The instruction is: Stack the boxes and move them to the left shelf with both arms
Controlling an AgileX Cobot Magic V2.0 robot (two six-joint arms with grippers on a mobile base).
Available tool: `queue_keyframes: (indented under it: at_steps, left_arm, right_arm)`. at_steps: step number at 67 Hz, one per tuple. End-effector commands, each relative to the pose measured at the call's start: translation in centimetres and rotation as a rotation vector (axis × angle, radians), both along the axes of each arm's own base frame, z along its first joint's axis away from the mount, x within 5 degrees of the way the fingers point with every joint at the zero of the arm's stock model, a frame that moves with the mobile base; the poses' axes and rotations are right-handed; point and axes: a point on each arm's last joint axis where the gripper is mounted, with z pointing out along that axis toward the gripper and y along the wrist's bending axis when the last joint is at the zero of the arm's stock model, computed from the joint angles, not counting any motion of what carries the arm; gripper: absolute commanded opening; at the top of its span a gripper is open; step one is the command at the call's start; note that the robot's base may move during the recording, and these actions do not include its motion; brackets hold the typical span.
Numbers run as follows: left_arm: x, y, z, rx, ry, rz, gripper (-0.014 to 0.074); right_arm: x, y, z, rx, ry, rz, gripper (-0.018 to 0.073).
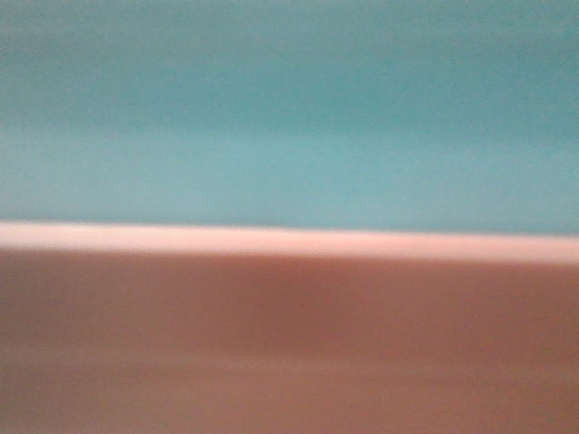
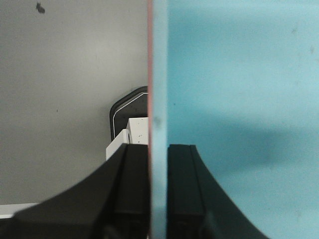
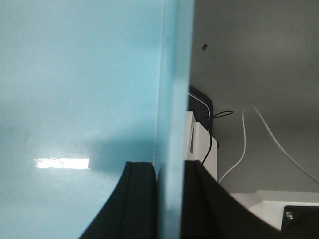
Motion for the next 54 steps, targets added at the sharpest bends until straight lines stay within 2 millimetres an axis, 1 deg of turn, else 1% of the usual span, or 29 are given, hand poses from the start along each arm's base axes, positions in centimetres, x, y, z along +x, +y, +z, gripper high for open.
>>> queue_keyframes:
  at_steps: [1,54]
  left_arm:
    - [-0.83,0.93,1.60,0.024,0.007,-0.008,-0.0004]
    - [-0.84,0.92,1.60,0.023,0.009,-0.008,-0.0004]
  right_arm:
    - [-0.48,-0.71,1.45,-0.006,-0.021,0.012,0.0056]
    - [-0.47,-0.70,1.45,-0.006,-0.021,0.012,0.0056]
